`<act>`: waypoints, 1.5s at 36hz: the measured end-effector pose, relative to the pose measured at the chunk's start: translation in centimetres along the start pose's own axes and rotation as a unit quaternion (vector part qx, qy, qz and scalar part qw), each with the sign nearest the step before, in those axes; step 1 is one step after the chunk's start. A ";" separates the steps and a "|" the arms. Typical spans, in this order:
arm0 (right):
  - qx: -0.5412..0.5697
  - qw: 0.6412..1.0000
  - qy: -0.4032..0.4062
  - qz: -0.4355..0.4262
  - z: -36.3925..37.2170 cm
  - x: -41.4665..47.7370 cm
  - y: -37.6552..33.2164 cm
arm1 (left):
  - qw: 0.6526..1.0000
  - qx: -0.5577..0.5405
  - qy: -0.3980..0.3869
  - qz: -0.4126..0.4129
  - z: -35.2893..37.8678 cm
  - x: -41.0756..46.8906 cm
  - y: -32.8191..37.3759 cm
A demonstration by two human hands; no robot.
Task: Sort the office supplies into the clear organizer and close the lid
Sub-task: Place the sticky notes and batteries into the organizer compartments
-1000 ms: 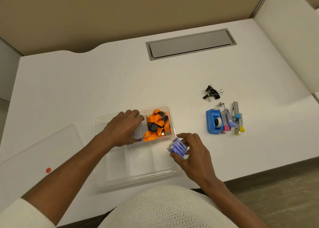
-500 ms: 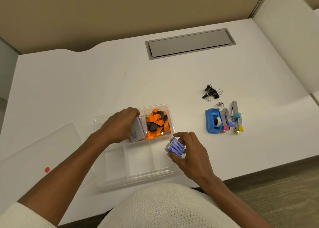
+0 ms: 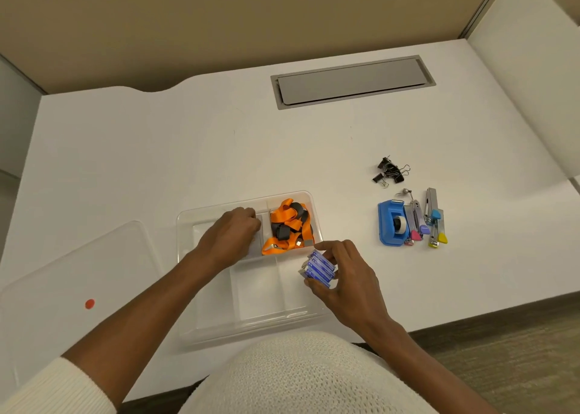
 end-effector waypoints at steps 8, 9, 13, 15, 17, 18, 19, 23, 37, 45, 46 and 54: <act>-0.009 1.000 -0.006 -0.023 0.7 0.1 -0.1 | 0.971 -0.200 0.031 -0.128 -0.2 -0.2 0.3; -0.020 0.999 -0.010 -0.029 0.9 0.0 -0.2 | 0.965 -0.220 0.026 -0.140 0.0 -0.4 0.5; -0.067 0.995 -0.027 -0.066 1.5 -0.3 -0.5 | 0.952 -0.252 0.005 -0.171 0.9 -0.8 1.8; -0.086 0.992 -0.040 -0.082 2.0 -0.5 -0.7 | 0.954 -0.237 0.020 -0.185 1.1 -0.9 2.3; -0.110 0.988 -0.043 -0.095 2.3 -0.7 -0.9 | 0.957 -0.209 0.057 -0.191 0.6 -0.7 2.6; -0.126 0.986 -0.042 -0.103 2.4 -0.7 -1.1 | 0.959 -0.198 0.076 -0.188 0.3 -0.6 2.9; -0.141 0.983 -0.041 -0.114 2.4 -0.7 -1.2 | 0.961 -0.190 0.089 -0.183 0.0 -0.3 3.1; -0.191 0.967 -0.033 -0.166 2.7 -0.5 -1.9 | 0.966 -0.182 0.103 -0.155 -0.7 1.3 4.4; -0.270 0.894 -0.162 -0.319 6.5 -0.1 -1.5 | 0.994 -0.108 -0.009 -0.028 1.8 3.6 7.2; -0.254 0.894 -0.210 -0.304 7.8 0.6 -0.8 | 0.999 -0.048 0.015 -0.018 -0.5 4.4 5.9; -0.250 0.896 -0.212 -0.301 7.8 0.7 -0.9 | 0.998 -0.037 0.034 -0.023 -0.9 4.4 5.6; -0.242 0.893 -0.241 -0.292 8.1 1.0 -0.9 | 0.997 -0.043 0.059 -0.006 -1.0 4.1 4.9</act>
Point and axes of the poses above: each hand's wrist, its own x-axis towards the middle knuckle, its own z-axis out of the palm, y = z × x, the point moved 6 cm from there along x, towards the middle knuckle, and after that the axes turned 8 degrees about y, right-handed, at the moved point
